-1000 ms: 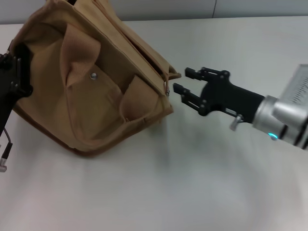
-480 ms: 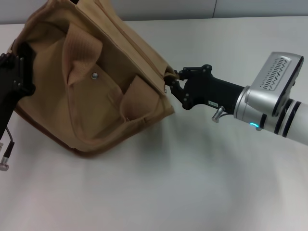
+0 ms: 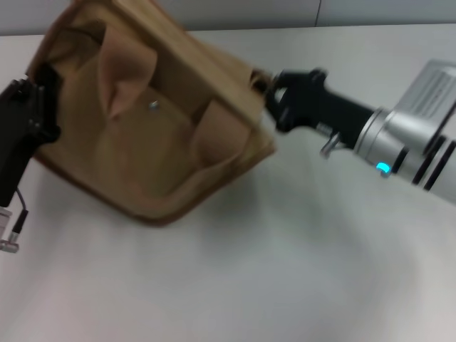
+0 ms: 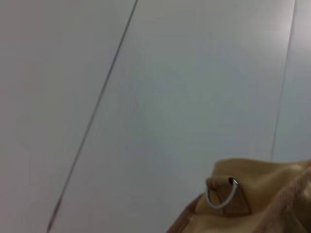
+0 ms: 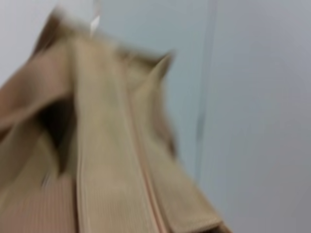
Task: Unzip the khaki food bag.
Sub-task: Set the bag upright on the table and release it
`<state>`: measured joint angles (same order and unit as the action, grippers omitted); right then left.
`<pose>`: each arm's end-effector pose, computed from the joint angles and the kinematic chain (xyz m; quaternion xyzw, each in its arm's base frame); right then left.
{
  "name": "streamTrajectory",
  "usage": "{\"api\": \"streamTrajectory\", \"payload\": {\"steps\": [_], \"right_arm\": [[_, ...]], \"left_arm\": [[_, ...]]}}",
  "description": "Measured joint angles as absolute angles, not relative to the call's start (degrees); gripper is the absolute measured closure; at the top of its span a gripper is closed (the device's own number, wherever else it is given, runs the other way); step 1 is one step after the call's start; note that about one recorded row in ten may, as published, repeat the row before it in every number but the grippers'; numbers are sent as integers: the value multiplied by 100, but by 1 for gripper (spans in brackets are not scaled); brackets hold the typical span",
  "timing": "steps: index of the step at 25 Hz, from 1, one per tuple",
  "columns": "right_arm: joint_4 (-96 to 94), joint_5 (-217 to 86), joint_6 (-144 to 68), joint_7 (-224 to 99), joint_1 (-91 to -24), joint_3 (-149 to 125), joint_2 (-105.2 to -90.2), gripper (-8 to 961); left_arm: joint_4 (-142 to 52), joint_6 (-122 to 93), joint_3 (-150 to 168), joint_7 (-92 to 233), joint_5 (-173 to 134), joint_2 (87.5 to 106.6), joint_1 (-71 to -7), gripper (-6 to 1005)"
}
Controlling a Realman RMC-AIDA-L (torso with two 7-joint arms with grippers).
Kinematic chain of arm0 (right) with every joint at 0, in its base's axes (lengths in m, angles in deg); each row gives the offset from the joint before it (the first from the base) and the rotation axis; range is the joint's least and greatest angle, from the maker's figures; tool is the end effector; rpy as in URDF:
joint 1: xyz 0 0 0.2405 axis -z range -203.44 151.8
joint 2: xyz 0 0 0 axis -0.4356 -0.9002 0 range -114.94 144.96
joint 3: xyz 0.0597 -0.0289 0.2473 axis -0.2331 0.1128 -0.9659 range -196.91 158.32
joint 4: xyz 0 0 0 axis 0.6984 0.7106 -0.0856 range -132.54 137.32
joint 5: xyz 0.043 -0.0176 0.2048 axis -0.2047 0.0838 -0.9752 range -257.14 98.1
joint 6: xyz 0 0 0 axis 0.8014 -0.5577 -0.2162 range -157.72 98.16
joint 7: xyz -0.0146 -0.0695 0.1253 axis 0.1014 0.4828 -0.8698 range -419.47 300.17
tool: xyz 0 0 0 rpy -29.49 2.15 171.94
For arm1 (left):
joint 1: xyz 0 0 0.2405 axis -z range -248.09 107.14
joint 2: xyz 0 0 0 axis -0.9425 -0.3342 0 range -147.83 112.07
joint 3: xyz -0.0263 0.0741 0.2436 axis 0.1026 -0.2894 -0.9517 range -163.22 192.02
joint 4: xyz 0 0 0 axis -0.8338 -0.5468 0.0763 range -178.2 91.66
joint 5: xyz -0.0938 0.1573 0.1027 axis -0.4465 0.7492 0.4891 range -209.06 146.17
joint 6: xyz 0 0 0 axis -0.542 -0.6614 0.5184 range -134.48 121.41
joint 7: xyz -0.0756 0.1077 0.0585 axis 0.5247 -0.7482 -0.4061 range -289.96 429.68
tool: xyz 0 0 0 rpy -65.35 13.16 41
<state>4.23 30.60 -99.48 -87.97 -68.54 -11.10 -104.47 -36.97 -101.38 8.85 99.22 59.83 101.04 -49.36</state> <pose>0.2229 0.3661 -0.0756 -0.8761 0.1161 0.3338 0.3279 -0.3013 0.2668 -0.0120 -0.6891 -0.2277 -0.5013 0.4710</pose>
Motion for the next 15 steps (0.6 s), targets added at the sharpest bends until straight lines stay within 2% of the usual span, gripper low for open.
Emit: {"api": "streamTrajectory", "payload": {"steps": [13, 15], "right_arm": [[-323, 2726, -10299, -10290, -6856, -2316, -10427, 888], [-310, 2645, -10297, -10292, -6831, -2295, -10426, 856]], "left_arm": [[-3215, -8610, 934, 10751, 6788, 10127, -4576, 791], [-3182, -8496, 937, 10803, 6787, 10127, -4556, 789]]}}
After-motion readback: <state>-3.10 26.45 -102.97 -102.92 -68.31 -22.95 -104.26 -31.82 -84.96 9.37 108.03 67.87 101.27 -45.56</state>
